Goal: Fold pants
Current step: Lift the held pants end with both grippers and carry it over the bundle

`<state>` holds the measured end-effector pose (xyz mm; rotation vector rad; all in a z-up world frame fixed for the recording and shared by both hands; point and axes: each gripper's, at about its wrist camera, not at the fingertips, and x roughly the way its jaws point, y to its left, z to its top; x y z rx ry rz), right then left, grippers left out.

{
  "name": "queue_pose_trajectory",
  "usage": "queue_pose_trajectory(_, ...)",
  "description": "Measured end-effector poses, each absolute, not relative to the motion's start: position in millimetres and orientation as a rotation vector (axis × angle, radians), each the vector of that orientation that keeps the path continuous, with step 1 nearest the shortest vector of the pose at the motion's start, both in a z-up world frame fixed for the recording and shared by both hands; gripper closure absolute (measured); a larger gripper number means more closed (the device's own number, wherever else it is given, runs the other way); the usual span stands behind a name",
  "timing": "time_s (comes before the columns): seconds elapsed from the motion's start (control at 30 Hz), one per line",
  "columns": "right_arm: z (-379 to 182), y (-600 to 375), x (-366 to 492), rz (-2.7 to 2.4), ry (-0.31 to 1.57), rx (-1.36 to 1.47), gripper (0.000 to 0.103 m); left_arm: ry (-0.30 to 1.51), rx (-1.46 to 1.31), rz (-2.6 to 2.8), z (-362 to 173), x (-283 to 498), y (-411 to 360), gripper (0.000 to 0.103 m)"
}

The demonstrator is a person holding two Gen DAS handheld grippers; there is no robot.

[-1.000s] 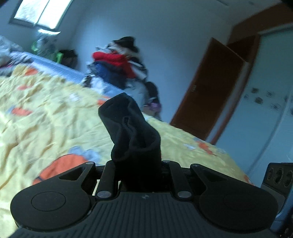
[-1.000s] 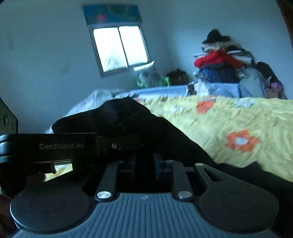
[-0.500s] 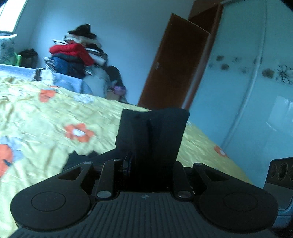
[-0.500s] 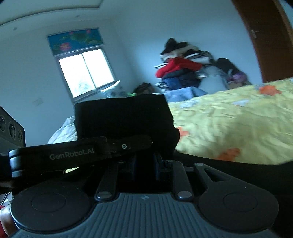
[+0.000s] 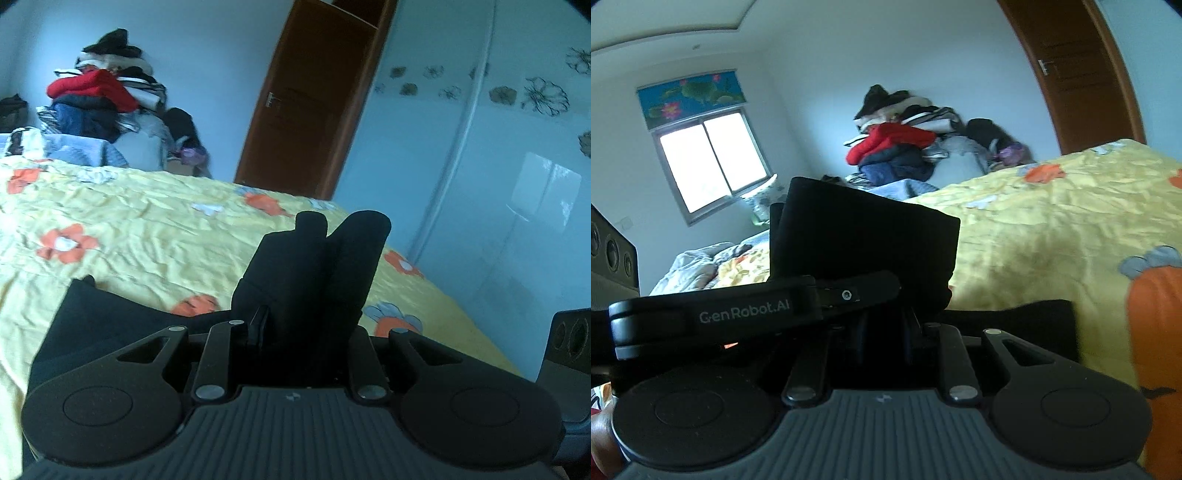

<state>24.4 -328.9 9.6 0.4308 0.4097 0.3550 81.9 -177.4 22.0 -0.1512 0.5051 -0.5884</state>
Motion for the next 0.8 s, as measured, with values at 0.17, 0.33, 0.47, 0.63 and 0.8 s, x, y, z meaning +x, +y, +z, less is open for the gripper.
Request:
queue_pose_trajectory(0.17, 2.0, -343.8, 15.1, 0.316, 0.427, 0.424, 0.084, 0.522, -0.127, -0.625, 12.8, 80.0, -194.3, 0.081)
queue_pose_trajectory(0.33, -5.8, -350.7, 10.9, 0.283, 0.487, 0.395, 0.083, 0.571, -0.086, -0.667, -1.0, 80.7, -207.3, 0.069)
queue_pose_trajectory(0.47, -9.5, -358.1, 2.1, 0.251, 0.556, 0.329, 0.077, 0.597, -0.019, -0.698, -9.4, 74.4, -218.3, 0.044)
queue_pose_trajectory(0.63, -12.2, -382.0, -21.4, 0.109, 0.579, 0.251, 0.046, 0.584, -0.015, -0.793, -7.7, 65.1, -221.4, 0.021)
queue_pose_trajectory(0.8, -10.3, -416.7, -34.3, -0.071, 0.536, 0.303, 0.046, 0.526, 0.041, -0.807, 1.6, 54.5, -213.2, 0.013)
